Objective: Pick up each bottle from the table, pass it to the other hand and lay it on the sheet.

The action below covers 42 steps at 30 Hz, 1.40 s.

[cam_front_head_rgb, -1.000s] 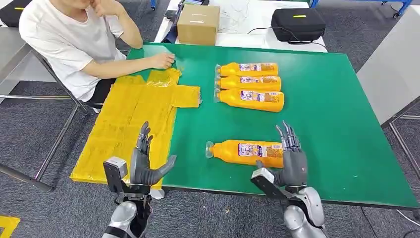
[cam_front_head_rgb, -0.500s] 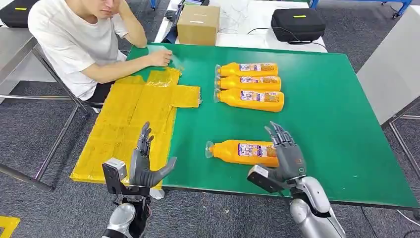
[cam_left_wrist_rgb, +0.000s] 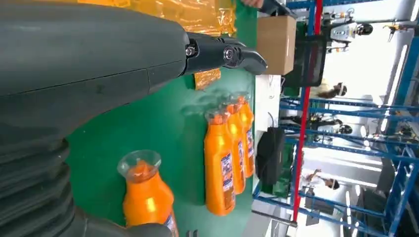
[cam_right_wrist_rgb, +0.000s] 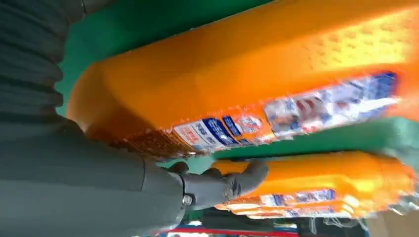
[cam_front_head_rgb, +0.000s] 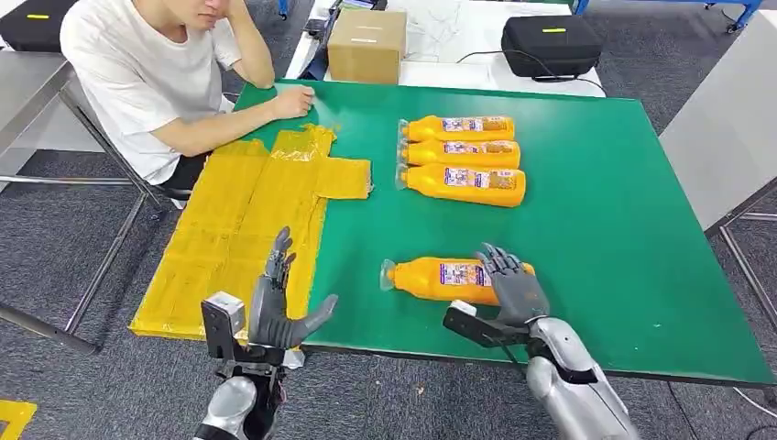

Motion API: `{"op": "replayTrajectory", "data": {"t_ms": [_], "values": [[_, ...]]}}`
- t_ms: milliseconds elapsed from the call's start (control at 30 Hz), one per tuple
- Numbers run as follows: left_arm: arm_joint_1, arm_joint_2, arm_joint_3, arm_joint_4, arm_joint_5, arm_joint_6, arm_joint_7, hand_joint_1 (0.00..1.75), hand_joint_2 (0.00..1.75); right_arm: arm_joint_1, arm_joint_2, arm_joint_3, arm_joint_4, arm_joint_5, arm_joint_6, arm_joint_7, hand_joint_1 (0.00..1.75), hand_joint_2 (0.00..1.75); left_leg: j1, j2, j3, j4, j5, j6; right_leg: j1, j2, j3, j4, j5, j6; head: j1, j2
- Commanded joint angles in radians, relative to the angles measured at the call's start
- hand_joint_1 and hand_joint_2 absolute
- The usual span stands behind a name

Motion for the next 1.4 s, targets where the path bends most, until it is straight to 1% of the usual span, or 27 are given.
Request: {"op": "replayTrajectory", "data": {"t_ms": [33,67,100,133,167,300,367,400,467,500,533,567,667,700,733,867,1000,1100,1133,1200,1233,1267,1300,1333,1367,1400], "values": [[0.005,0.021,0.018,0.005,-0.016,0.009,0.016,0.0,1.75,-0.118,-0.019,0.124,0.045,0.106,0.058,0.151,0.0,1.75,0.0,0.002,0.002,0.0,-0.001,-0.001,0.0,0.002,0.001,0.0,0.0,-0.001,0.0,0.0],[0.007,0.021,0.02,0.001,-0.019,0.008,0.017,0.0,1.75,-0.121,-0.018,0.124,0.038,0.109,0.067,0.158,0.0,1.75,0.0,0.004,0.004,0.0,-0.002,-0.001,0.0,0.004,0.003,0.0,0.0,-0.002,0.0,0.0],[0.007,0.022,0.022,0.0,-0.025,0.009,0.019,0.0,1.75,-0.124,-0.019,0.13,0.033,0.123,0.065,0.173,0.0,1.75,0.0,0.002,0.002,0.0,-0.001,-0.001,0.0,0.002,0.001,0.0,0.0,-0.001,0.0,0.0],[0.008,0.022,0.026,-0.004,-0.027,0.01,0.019,0.0,1.75,-0.127,-0.015,0.129,0.03,0.132,0.066,0.187,0.0,1.75,0.0,0.003,0.003,0.0,-0.001,-0.001,0.0,0.003,0.002,0.0,0.0,-0.002,0.0,0.0],[0.008,0.022,0.027,-0.005,-0.027,0.01,0.019,0.0,1.75,-0.128,-0.013,0.129,0.028,0.133,0.066,0.188,0.0,1.75,0.0,0.002,0.002,0.0,0.0,-0.001,0.0,0.002,0.001,0.0,0.0,-0.001,0.0,0.0],[0.008,0.023,0.034,-0.014,-0.039,0.007,0.022,0.0,1.75,-0.13,0.002,0.135,0.029,0.132,0.092,0.198,0.0,1.75,0.001,0.003,0.005,-0.001,-0.002,-0.002,0.001,0.004,0.004,0.0,-0.001,-0.002,0.0,0.0],[0.008,0.024,0.034,-0.014,-0.043,0.005,0.023,0.0,1.75,-0.132,0.004,0.136,0.035,0.125,0.103,0.192,0.0,1.75,0.0,0.003,0.003,-0.001,-0.001,-0.001,0.0,0.003,0.002,0.0,0.0,-0.001,0.0,0.0],[0.005,0.024,0.034,-0.012,-0.046,0.003,0.024,0.0,1.75,-0.133,0.008,0.133,0.046,0.113,0.112,0.189,0.0,1.75,0.001,0.003,0.005,0.0,-0.002,-0.002,0.001,0.004,0.004,0.0,-0.001,-0.002,0.0,0.0],[0.0,0.024,0.034,-0.006,-0.051,-0.001,0.027,0.0,1.75,-0.142,0.012,0.14,0.072,0.095,0.134,0.174,0.0,1.75,0.0,0.002,0.002,0.0,-0.001,-0.001,0.0,0.002,0.001,0.0,0.0,-0.001,0.0,0.0],[-0.007,0.024,0.033,0.003,-0.054,-0.005,0.028,0.0,1.75,-0.149,0.02,0.131,0.102,0.05,0.161,0.151,0.0,1.75,0.0,0.003,0.004,0.0,-0.002,-0.001,0.0,0.003,0.004,0.0,-0.001,-0.002,0.0,0.0],[-0.014,0.024,0.031,0.013,-0.055,-0.007,0.028,0.0,1.75,-0.161,0.013,0.144,0.127,0.033,0.184,0.138,0.07,1.75,0.001,0.004,0.005,-0.001,-0.002,-0.002,0.001,0.004,0.004,0.0,-0.001,-0.002,0.0,0.0],[-0.023,0.024,0.027,0.024,-0.055,-0.008,0.028,0.0,1.75,-0.176,0.007,0.157,0.157,0.01,0.214,0.126,1.55,1.75,0.0,0.002,0.003,0.0,-0.001,-0.001,0.0,0.002,0.003,0.0,0.0,-0.001,0.0,0.0],[-0.028,0.024,0.026,0.032,-0.055,-0.009,0.028,0.0,1.75,-0.184,0.0,0.161,0.174,-0.001,0.216,0.118,1.55,1.75,0.0,0.001,0.002,-0.001,0.0,-0.001,0.0,0.001,0.002,0.0,0.0,-0.001,0.0,0.0],[-0.031,0.024,0.026,0.037,-0.055,-0.009,0.028,0.0,1.75,-0.19,0.001,0.164,0.188,-0.011,0.232,0.119,1.75,1.75,0.001,0.001,0.004,-0.001,0.0,-0.001,0.001,0.001,0.004,-0.001,0.0,-0.001,0.0,0.0],[-0.039,0.025,0.023,0.047,-0.055,-0.01,0.028,0.0,1.75,-0.213,-0.002,0.182,0.222,-0.027,0.268,0.118,1.75,1.75,0.0,0.0,0.003,-0.001,0.0,-0.001,0.0,0.0,0.002,-0.001,0.0,-0.001,0.0,0.0],[-0.061,0.027,0.019,0.072,-0.056,-0.011,0.025,0.0,1.75,-0.255,-0.004,0.221,0.292,-0.067,0.304,0.126,1.75,1.75,0.0,0.0,0.004,-0.001,0.0,-0.001,0.0,0.0,0.004,-0.001,0.001,-0.001,0.0,0.0],[-0.062,0.028,0.02,0.073,-0.056,-0.011,0.026,0.0,1.75,-0.255,-0.005,0.223,0.296,-0.068,0.306,0.129,1.75,1.75,0.001,-0.001,0.007,-0.002,0.0,-0.001,0.001,-0.001,0.007,-0.002,0.0,-0.001,0.0,0.0],[-0.071,0.028,0.019,0.086,-0.054,-0.014,0.027,0.0,1.75,-0.263,-0.01,0.237,0.333,-0.095,0.344,0.148,1.75,1.75,0.001,-0.001,0.007,-0.001,0.0,-0.001,0.0,-0.001,0.007,-0.002,0.0,0.0,0.0,0.0],[-0.074,0.029,0.019,0.091,-0.054,-0.014,0.027,0.0,1.75,-0.261,-0.017,0.234,0.339,-0.115,0.35,0.135,1.75,1.75,0.001,-0.002,0.008,-0.002,0.0,-0.001,0.001,-0.002,0.009,-0.002,0.0,-0.001,0.0,0.0],[-0.074,0.027,0.028,0.091,-0.037,-0.013,0.028,0.0,1.75,-0.237,-0.016,0.173,0.327,-0.232,0.365,0.027,1.75,1.75,0.001,-0.003,0.008,-0.002,0.001,-0.001,0.001,-0.003,0.009,-0.003,0.0,-0.001,0.0,0.0],[-0.074,0.021,0.031,0.093,-0.003,-0.006,0.044,0.0,1.75,-0.177,-0.011,0.058,0.272,-0.441,0.42,-0.111,1.75,1.75,0.001,-0.004,0.009,-0.002,0.001,-0.001,0.001,-0.004,0.01,-0.003,0.0,-0.001,0.0,0.0],[-0.073,0.019,0.03,0.096,0.026,0.003,0.069,0.0,1.75,-0.133,-0.013,0.024,0.222,-0.532,0.444,-0.135,1.75,1.75,0.001,-0.005,0.009,-0.002,0.001,-0.001,0.001,-0.004,0.01,-0.003,0.0,0.0,0.0,0.0],[-0.072,0.02,0.02,0.097,0.043,0.014,0.088,0.0,1.75,-0.095,-0.021,0.011,0.166,-0.576,0.424,-0.135,1.75,1.75,0.002,-0.007,0.011,-0.003,0.001,-0.001,0.002,-0.007,0.013,-0.004,0.0,-0.001,0.001,0.0],[-0.067,0.02,0.012,0.095,0.055,0.03,0.098,0.0,1.75,-0.06,-0.015,0.0,0.107,-0.596,0.369,-0.142,1.75,1.75,0.002,-0.007,0.012,-0.003,0.001,-0.001,0.002,-0.007,0.014,-0.005,0.0,-0.001,0.0,0.0],[-0.055,0.021,0.007,0.083,0.077,0.037,0.117,0.0,1.75,-0.026,0.017,-0.032,0.045,-0.615,0.31,-0.176,1.75,1.75,0.002,-0.006,0.013,-0.003,0.001,-0.001,0.002,-0.006,0.015,-0.006,0.0,-0.001,0.001,0.0],[-0.048,0.024,0.002,0.076,0.081,0.038,0.118,0.0,1.75,-0.019,0.031,-0.028,0.021,-0.608,0.301,-0.152,1.75,1.75,0.002,-0.002,0.015,-0.003,0.0,-0.001,0.002,-0.002,0.015,-0.006,0.0,-0.001,0.001,0.0]]}}
